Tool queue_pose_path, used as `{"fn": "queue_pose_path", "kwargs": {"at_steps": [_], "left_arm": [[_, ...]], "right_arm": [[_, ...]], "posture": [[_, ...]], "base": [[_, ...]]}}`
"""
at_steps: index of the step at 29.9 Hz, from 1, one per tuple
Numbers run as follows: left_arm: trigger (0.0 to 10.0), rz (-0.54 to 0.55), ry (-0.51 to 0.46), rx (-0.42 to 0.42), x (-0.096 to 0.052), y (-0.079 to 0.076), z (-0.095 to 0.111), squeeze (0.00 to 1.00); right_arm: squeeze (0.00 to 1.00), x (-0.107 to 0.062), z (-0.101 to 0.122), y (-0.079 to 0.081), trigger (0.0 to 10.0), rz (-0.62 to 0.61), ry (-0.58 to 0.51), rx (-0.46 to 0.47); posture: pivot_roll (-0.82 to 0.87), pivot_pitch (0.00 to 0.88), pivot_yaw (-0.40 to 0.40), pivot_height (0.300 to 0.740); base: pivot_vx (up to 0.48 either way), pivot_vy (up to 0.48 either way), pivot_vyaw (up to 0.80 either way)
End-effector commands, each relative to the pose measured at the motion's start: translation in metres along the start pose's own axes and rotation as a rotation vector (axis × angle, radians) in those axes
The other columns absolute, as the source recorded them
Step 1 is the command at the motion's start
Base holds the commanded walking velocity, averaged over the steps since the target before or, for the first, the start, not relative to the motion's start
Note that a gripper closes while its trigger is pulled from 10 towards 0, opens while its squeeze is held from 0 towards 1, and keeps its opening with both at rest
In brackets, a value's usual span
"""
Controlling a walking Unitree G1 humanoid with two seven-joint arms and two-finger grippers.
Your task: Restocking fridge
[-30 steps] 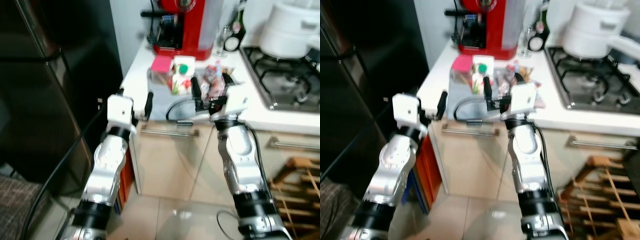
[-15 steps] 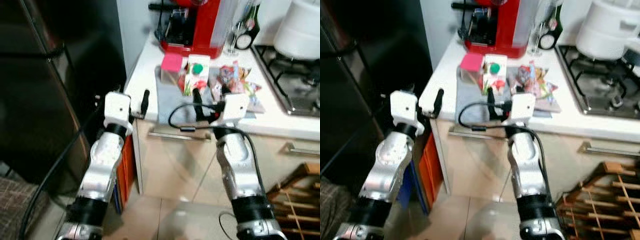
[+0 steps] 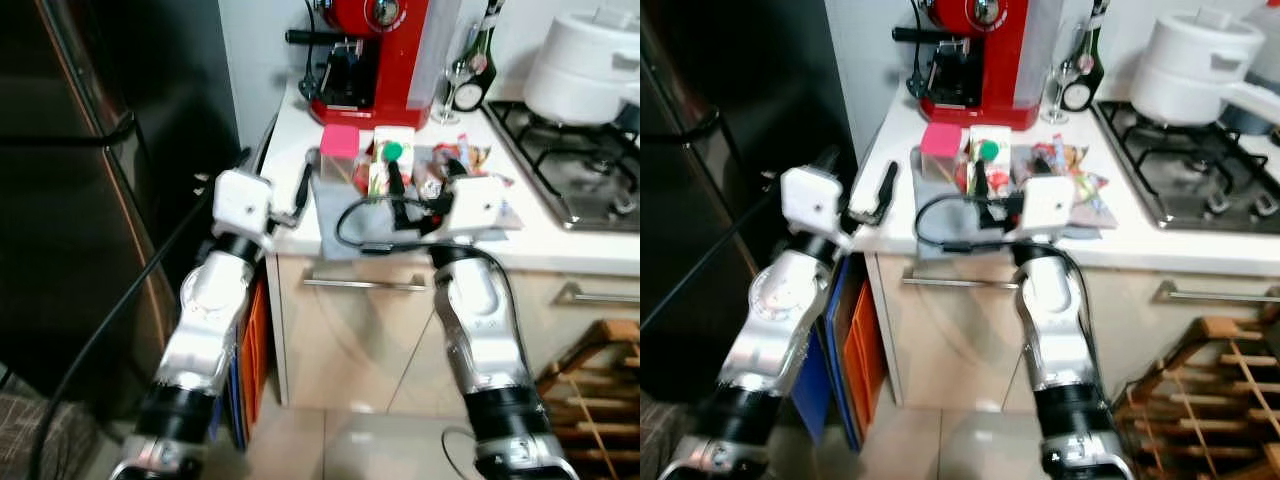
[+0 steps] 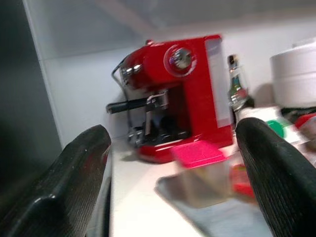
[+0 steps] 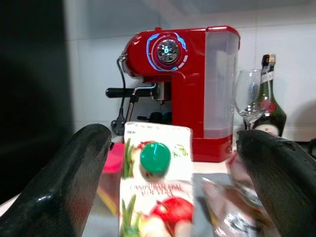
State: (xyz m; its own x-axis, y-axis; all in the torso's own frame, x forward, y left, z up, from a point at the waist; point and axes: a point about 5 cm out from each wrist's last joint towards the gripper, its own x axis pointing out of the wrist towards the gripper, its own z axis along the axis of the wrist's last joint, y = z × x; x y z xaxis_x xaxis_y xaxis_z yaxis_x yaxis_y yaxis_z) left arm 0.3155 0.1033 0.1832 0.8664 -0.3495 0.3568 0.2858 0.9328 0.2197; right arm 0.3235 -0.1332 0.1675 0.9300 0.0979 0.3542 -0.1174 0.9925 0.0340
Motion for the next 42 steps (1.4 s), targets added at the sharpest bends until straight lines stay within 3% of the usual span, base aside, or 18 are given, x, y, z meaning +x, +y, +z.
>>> {"fn": "queue_pose_path", "kwargs": {"at_steps": [1,8,16,18,28,37,42], "left_arm": [[10.0,0.002,0.024,0.004,0.0,0.008,-0.002,0.0],[10.0,-0.001,0.023,0.002,0.003,0.007,0.001,0.0],[10.0,0.014,-0.004,-0.005,0.003,0.01,0.006,0.0],[10.0,0.012,-0.002,-0.007,0.003,0.009,0.006,0.0],[10.0,-0.051,0.031,-0.042,0.002,0.0,0.001,0.0],[10.0,-0.072,0.03,-0.038,0.001,-0.001,0.001,0.0],[10.0,-0.109,0.071,-0.038,0.002,-0.007,-0.006,0.0]], "right_arm": [[0.0,0.006,0.006,0.01,10.0,0.025,-0.024,0.012],[0.0,0.009,0.007,0.009,10.0,0.014,-0.028,0.009],[0.0,0.023,0.054,0.014,10.0,0.005,-0.208,0.003],[0.0,0.024,0.055,0.014,10.0,0.003,-0.211,0.009],[0.0,0.015,0.035,-0.001,10.0,-0.102,-0.103,-0.009],[0.0,0.002,0.031,-0.006,10.0,-0.129,-0.098,-0.043],[0.0,0.0,0.0,-0.022,10.0,-0.206,0.061,0.031]], "posture": [[-0.05,0.0,0.024,0.74],[-0.05,0.0,0.023,0.74],[-0.05,0.0,0.022,0.74],[-0.05,0.0,0.021,0.74],[-0.05,0.0,0.02,0.74],[-0.05,0.0,0.023,0.74],[-0.05,0.0,0.026,0.74]], "base": [[0.431,0.0,0.0],[0.417,0.116,0.0],[0.0,0.0,0.0],[0.0,0.0,0.0],[0.0,0.0,0.0],[0.0,0.0,0.0],[0.0,0.0,0.0]]}}
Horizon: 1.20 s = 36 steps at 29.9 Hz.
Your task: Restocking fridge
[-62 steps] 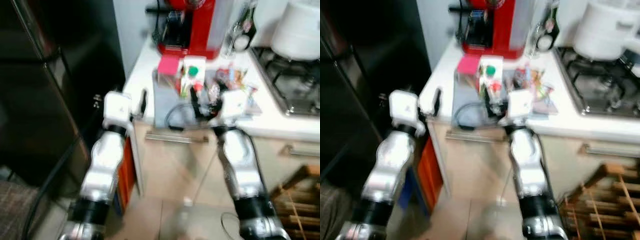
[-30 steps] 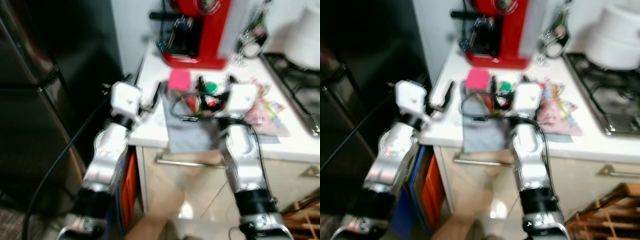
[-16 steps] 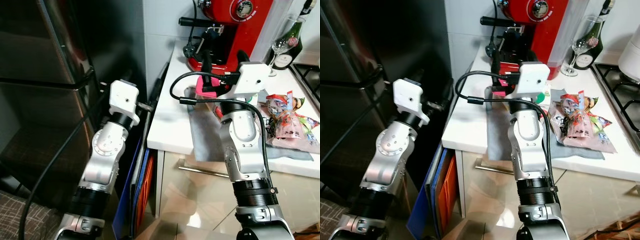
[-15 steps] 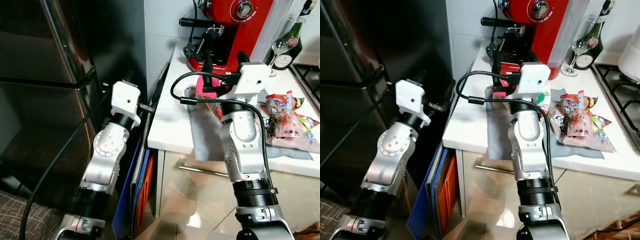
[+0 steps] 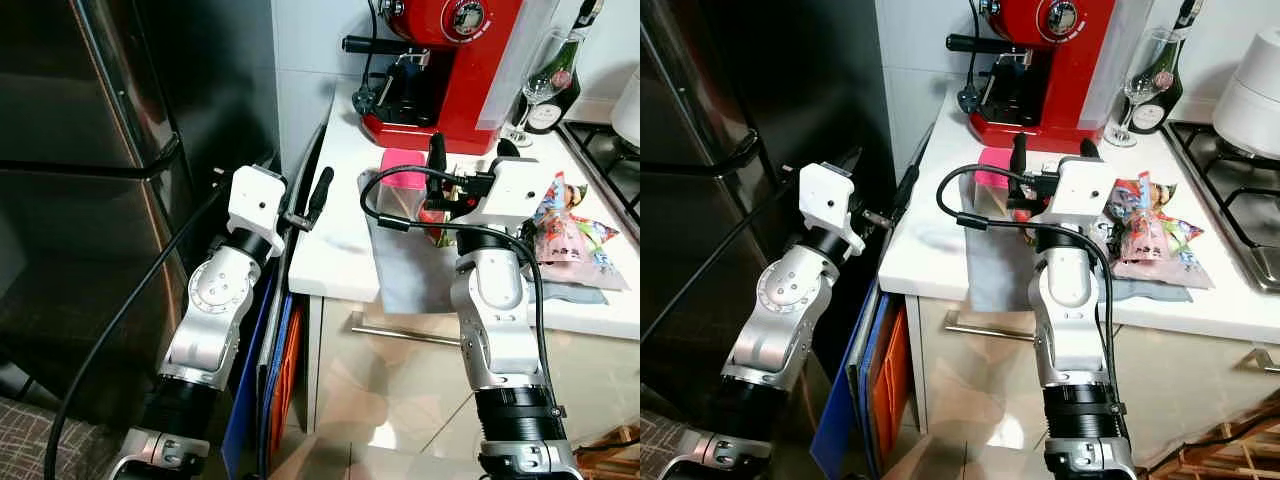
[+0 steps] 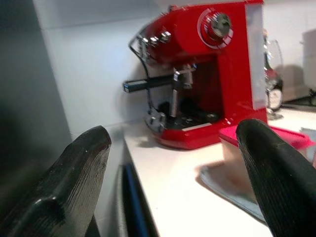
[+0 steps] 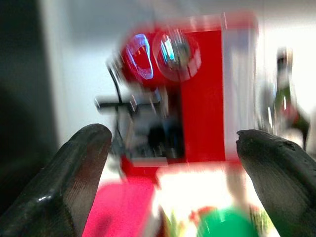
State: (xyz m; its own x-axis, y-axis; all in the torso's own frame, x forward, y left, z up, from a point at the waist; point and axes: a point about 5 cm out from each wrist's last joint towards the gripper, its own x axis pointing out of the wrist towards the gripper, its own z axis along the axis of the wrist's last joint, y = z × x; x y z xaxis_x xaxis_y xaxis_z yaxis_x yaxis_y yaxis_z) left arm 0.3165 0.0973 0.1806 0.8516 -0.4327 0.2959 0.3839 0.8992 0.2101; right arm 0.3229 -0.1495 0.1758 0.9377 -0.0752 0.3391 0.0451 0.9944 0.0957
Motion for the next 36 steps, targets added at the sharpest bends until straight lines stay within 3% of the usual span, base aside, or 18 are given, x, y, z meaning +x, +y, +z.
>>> {"fn": "queue_pose_path", "kwargs": {"at_steps": [1,14,16,17,19,20,30,36], "left_arm": [[10.0,-0.014,0.032,0.003,0.0,-0.001,-0.004,0.0],[10.0,-0.013,0.04,0.002,-0.001,0.0,-0.006,0.0],[10.0,-0.014,0.041,0.003,-0.002,0.0,-0.006,0.0],[10.0,-0.015,0.042,0.009,-0.002,0.0,-0.006,0.0],[10.0,-0.016,0.042,0.013,-0.002,0.0,-0.006,0.0],[10.0,-0.017,0.042,0.017,-0.002,0.0,-0.006,0.0],[10.0,-0.02,0.036,0.067,-0.005,0.0,-0.004,0.0],[10.0,-0.022,0.043,0.082,-0.006,-0.001,-0.006,0.0]], "right_arm": [[0.0,0.002,-0.013,-0.008,10.0,-0.037,0.077,0.035],[0.0,0.004,-0.025,-0.008,10.0,-0.022,0.16,0.071],[0.0,0.003,-0.028,-0.006,9.4,-0.018,0.176,0.077],[0.0,0.002,-0.029,-0.004,2.7,-0.013,0.183,0.085],[0.0,0.001,-0.029,-0.004,2.7,-0.009,0.187,0.09],[0.0,0.0,-0.03,-0.002,0.0,-0.005,0.189,0.092],[0.0,-0.011,-0.043,0.015,0.0,0.05,0.258,0.117],[0.0,-0.014,-0.052,0.015,0.0,0.038,0.305,0.137]], "posture": [[-0.05,0.0,0.026,0.74],[-0.05,0.0,0.026,0.74],[-0.05,0.0,0.026,0.74],[-0.05,0.0,0.024,0.74],[-0.05,0.0,0.024,0.74],[-0.05,0.0,0.023,0.74],[-0.03,0.0,0.008,0.74],[-0.03,0.0,0.008,0.74]], "base": [[0.0,0.0,0.0],[0.0,0.0,0.0],[0.0,0.0,0.0],[0.0,0.0,0.0],[0.0,0.0,0.0],[0.0,0.0,0.0],[0.0,0.0,0.0],[0.0,0.0,0.0]]}}
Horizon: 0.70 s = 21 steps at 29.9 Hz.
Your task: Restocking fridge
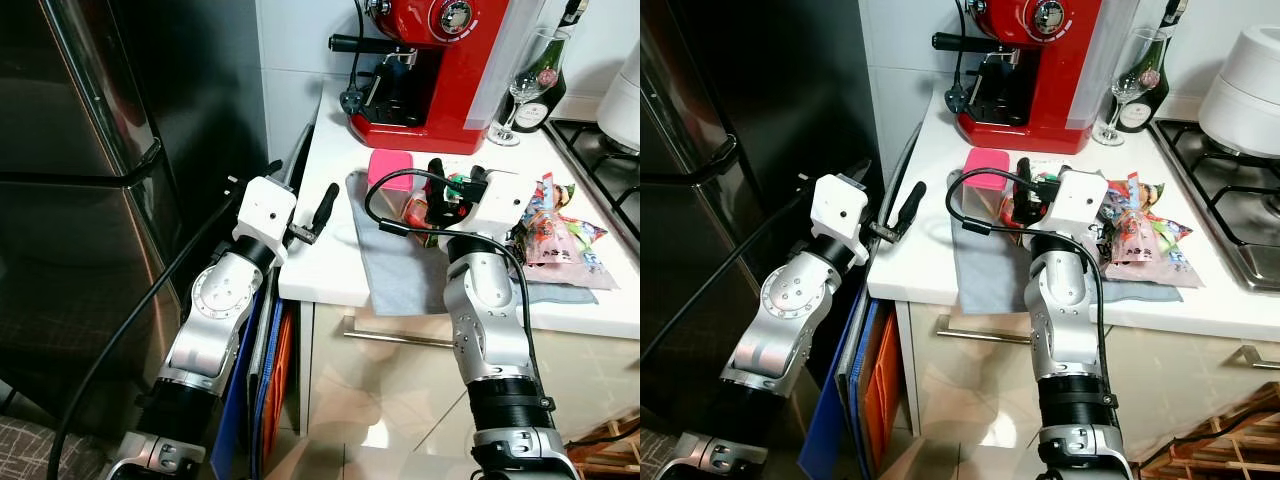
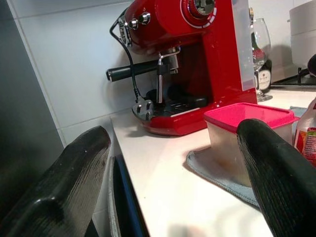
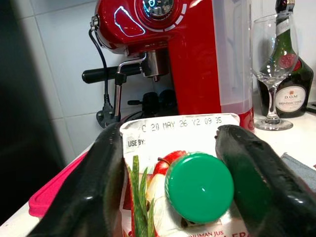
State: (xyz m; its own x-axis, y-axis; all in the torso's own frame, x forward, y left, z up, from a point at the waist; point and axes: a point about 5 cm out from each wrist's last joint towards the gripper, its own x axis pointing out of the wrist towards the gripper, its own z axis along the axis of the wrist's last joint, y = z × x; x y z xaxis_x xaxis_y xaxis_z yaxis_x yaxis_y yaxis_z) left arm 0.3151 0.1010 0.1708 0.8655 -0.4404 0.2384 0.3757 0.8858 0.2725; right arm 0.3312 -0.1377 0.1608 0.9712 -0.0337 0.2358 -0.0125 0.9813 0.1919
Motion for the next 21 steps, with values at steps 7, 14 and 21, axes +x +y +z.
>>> {"fn": "queue_pose_path", "kwargs": {"at_steps": [7,14,21], "left_arm": [[10.0,-0.011,-0.008,0.028,0.0,-0.003,0.002,0.0],[10.0,-0.016,-0.009,0.027,0.001,-0.005,0.002,0.0],[10.0,-0.023,-0.011,0.027,0.003,-0.007,0.002,0.0]], "right_arm": [[0.0,-0.012,-0.039,-0.003,0.0,-0.01,0.204,0.027],[0.0,-0.01,-0.032,-0.01,0.0,-0.034,0.163,-0.013],[0.0,0.009,-0.004,-0.02,0.0,-0.056,0.034,-0.072]], "posture": [[-0.03,0.0,0.01,0.74],[-0.04,0.0,0.01,0.74],[-0.04,0.0,0.014,0.74]], "base": [[0.0,0.0,0.0],[0.0,0.0,0.0],[0.0,0.0,0.0]]}}
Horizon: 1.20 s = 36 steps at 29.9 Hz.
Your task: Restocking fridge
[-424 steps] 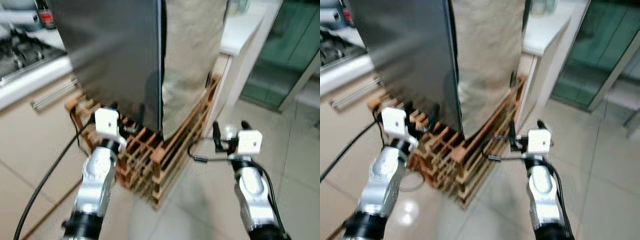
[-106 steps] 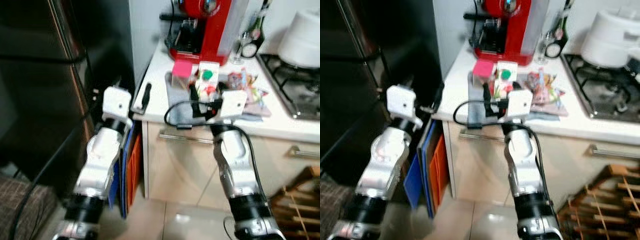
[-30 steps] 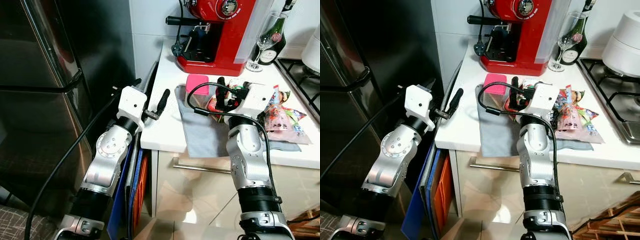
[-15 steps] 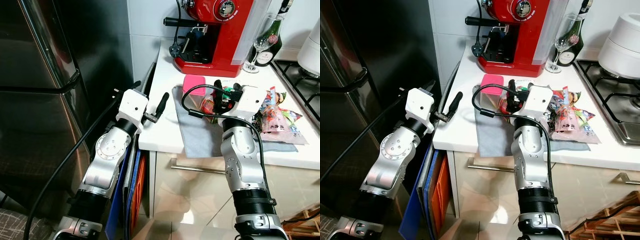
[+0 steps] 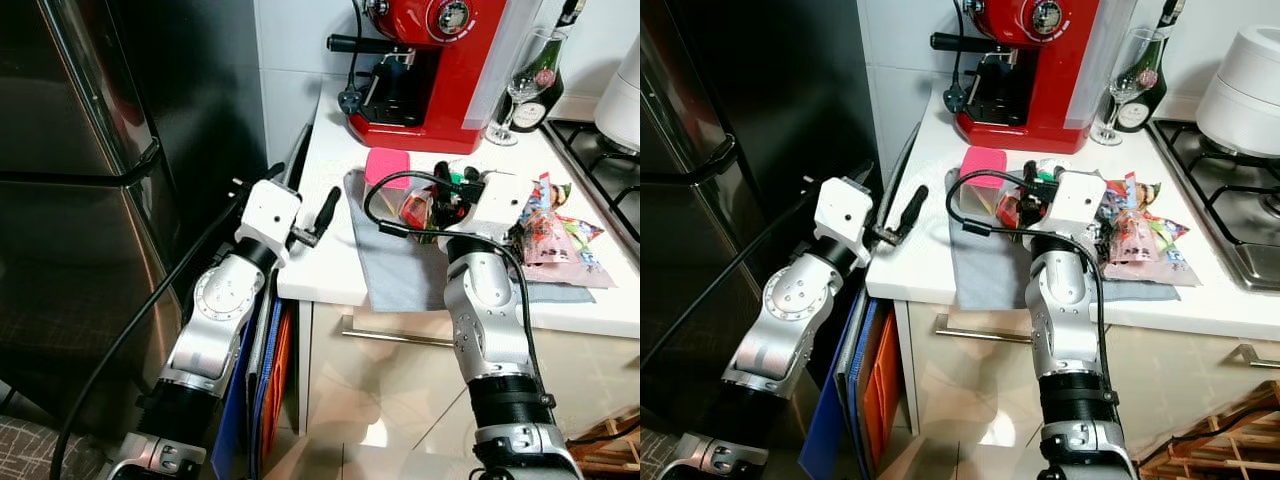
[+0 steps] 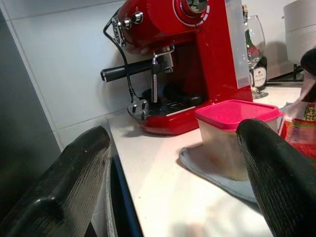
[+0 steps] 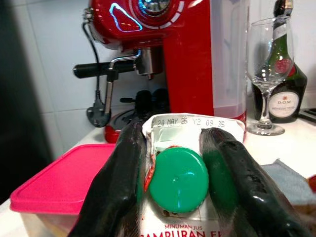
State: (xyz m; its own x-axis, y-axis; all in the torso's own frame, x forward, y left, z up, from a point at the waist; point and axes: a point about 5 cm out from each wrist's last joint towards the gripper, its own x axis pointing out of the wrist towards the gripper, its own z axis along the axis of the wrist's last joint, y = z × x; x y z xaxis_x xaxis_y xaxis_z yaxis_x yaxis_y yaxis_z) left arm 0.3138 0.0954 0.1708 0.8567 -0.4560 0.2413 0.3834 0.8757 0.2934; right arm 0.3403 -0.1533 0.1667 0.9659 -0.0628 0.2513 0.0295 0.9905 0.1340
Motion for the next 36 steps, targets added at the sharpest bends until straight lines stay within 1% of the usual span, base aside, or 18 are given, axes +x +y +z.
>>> {"fn": "queue_pose_path", "kwargs": {"at_steps": [1,3,6,7,10,16,20,21,22,26,27,28,30,32,36], "left_arm": [[10.0,-0.008,-0.003,0.009,0.001,-0.002,0.001,0.0],[10.0,-0.008,-0.004,0.009,0.001,-0.001,0.001,0.0],[10.0,-0.011,-0.004,0.013,0.002,-0.001,0.001,0.0],[10.0,-0.011,-0.004,0.013,0.002,-0.001,0.001,0.0],[10.0,-0.015,-0.004,0.016,0.002,-0.001,0.001,0.0],[10.0,-0.018,-0.007,0.018,0.003,-0.002,0.001,0.0],[10.0,-0.015,-0.01,0.017,0.003,-0.002,0.002,0.0],[10.0,-0.001,-0.006,0.005,0.003,-0.001,0.001,0.0],[10.0,0.014,-0.002,-0.011,0.003,0.0,0.001,0.0],[10.0,0.041,0.008,-0.028,0.003,0.003,-0.001,0.0],[10.0,0.069,0.01,-0.043,0.003,0.004,0.0,0.0],[10.0,0.077,0.007,-0.061,0.002,0.004,0.0,0.0],[10.0,0.084,0.001,-0.08,0.002,0.004,0.002,0.0],[10.0,0.086,-0.005,-0.087,0.002,0.003,0.002,0.0],[10.0,0.085,-0.019,-0.087,0.004,0.001,0.005,0.0]], "right_arm": [[0.0,0.0,-0.009,-0.006,0.0,-0.03,0.048,-0.009],[0.0,0.001,-0.007,-0.006,0.0,-0.029,0.037,-0.014],[0.0,0.008,0.014,-0.003,0.0,-0.001,-0.07,-0.049],[0.0,0.008,0.014,-0.003,0.0,-0.001,-0.07,-0.049],[0.0,0.014,0.033,0.001,0.0,0.021,-0.156,-0.065],[0.0,0.019,0.045,0.002,0.0,0.032,-0.21,-0.069],[0.0,0.019,0.054,0.001,0.0,0.03,-0.255,-0.092],[0.0,0.019,0.055,0.0,0.0,0.027,-0.264,-0.104],[0.0,0.018,0.056,-0.002,0.0,0.024,-0.269,-0.115],[0.0,0.014,0.054,-0.006,0.0,0.003,-0.27,-0.138],[0.0,0.004,0.052,-0.015,0.0,-0.053,-0.3,-0.207],[0.0,-0.004,0.051,-0.019,0.0,-0.088,-0.318,-0.253],[0.0,-0.013,0.049,-0.022,0.0,-0.118,-0.334,-0.301],[0.0,-0.016,0.048,-0.022,0.0,-0.124,-0.333,-0.307],[0.0,-0.017,0.042,-0.016,0.0,-0.126,-0.313,-0.285]], "posture": [[-0.04,0.0,0.014,0.74],[-0.04,0.0,0.015,0.74],[-0.04,0.0,0.017,0.74],[-0.04,0.0,0.017,0.74],[-0.04,0.0,0.018,0.74],[-0.04,0.0,0.016,0.74],[-0.04,0.0,0.015,0.74],[-0.05,0.0,0.015,0.74],[-0.05,0.0,0.015,0.74],[-0.05,0.0,0.013,0.74],[-0.04,0.0,0.012,0.74],[-0.05,0.0,0.012,0.74],[-0.05,0.0,0.018,0.74],[-0.05,0.0,0.018,0.74],[-0.06,0.0,0.025,0.74]], "base": [[0.0,0.0,0.0],[0.0,0.0,0.0],[0.0,0.0,0.0],[0.0,0.0,0.0],[0.0,0.0,0.0],[0.0,0.0,0.0],[0.0,0.0,0.0],[0.0,0.0,0.0],[0.0,0.0,0.0],[0.0,0.0,0.0],[0.0,0.0,0.0],[0.0,0.0,0.0],[0.0,0.0,0.0],[0.0,0.0,0.0],[0.0,0.0,0.0]]}}
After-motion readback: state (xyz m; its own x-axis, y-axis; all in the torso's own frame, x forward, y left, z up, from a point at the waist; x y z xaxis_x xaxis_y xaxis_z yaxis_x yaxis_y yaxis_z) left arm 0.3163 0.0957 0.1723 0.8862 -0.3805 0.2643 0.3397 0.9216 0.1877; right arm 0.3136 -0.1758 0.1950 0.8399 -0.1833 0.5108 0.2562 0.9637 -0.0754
